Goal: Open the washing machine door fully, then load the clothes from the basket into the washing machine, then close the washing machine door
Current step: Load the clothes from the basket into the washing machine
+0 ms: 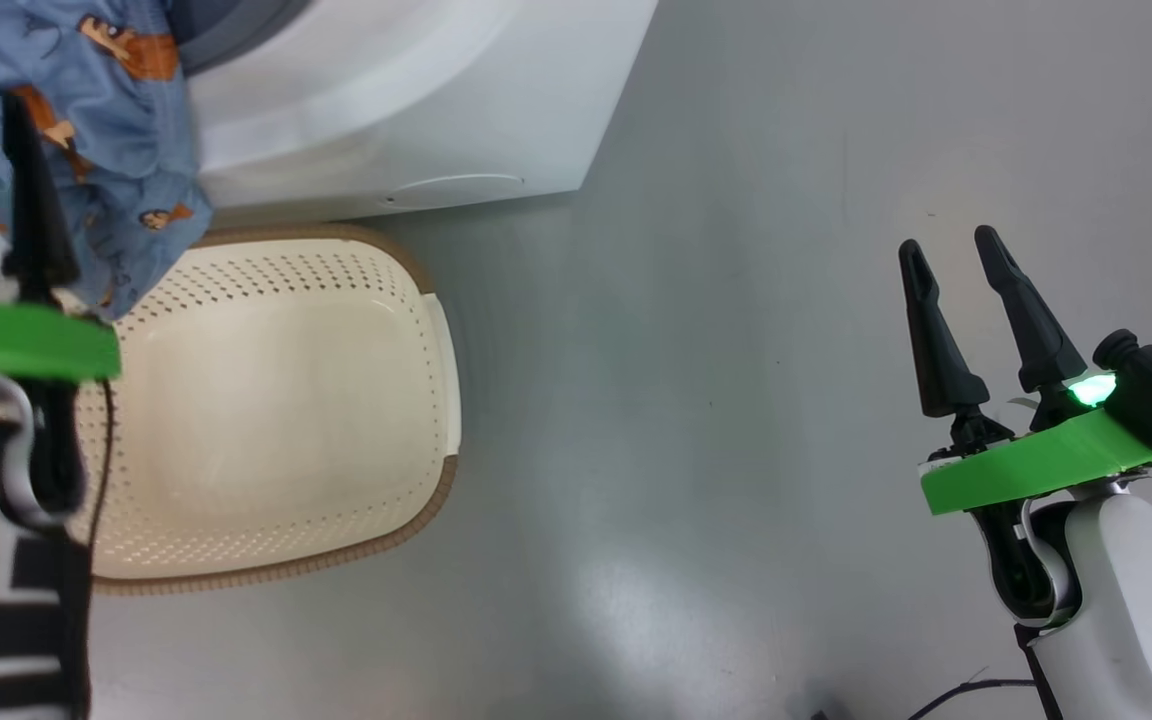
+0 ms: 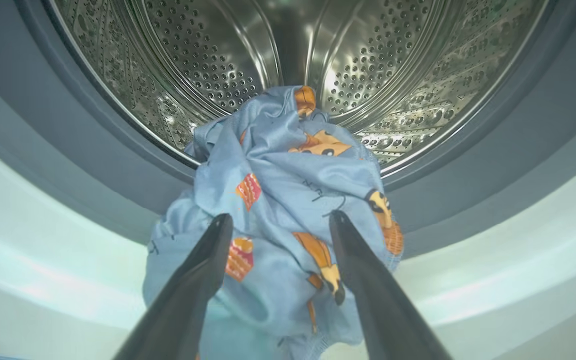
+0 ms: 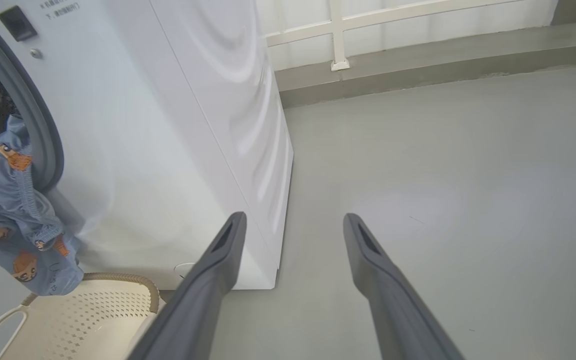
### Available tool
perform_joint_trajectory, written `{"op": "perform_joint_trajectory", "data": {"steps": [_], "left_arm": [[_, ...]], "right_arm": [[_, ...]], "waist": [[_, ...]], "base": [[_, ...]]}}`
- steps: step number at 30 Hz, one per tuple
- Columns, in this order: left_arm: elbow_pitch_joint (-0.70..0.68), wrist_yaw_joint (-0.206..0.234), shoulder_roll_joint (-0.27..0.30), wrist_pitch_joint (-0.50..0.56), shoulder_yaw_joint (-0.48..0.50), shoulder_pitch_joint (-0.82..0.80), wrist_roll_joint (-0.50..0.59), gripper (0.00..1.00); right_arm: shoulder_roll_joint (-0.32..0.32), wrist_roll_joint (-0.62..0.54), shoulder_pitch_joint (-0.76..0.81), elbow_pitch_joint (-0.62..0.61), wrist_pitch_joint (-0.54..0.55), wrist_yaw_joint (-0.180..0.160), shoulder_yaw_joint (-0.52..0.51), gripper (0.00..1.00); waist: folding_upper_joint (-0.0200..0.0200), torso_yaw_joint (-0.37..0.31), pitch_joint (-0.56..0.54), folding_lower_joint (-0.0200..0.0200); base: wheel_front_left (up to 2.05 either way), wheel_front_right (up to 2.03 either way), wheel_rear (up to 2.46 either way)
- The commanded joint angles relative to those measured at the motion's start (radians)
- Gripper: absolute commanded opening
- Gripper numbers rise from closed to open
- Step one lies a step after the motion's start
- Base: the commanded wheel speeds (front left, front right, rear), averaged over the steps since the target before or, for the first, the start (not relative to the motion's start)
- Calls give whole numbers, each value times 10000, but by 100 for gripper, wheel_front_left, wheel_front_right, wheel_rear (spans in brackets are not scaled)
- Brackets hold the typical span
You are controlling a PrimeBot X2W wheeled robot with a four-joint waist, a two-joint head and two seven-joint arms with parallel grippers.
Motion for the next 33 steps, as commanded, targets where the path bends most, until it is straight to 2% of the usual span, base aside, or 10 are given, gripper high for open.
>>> {"op": "perform_joint_trajectory", "data": {"steps": [1,20,33], "left_arm": [[-388,-24,352,-62,326,406,116,100],[-2642,-25,-705,-62,1232,3840,375,100],[-2932,-25,-865,-62,1273,4507,414,100]], "right_arm": [[-101,-16,319,-225,-49,85,159,100],[-527,2,716,-191,-49,85,30,100],[-621,21,808,-193,-49,85,78,100]], "waist": [[-1,62,-68,0],[-1,571,-674,0],[-1,564,-866,0]], "base": [[0,0,0],[0,0,0],[0,0,0]]}}
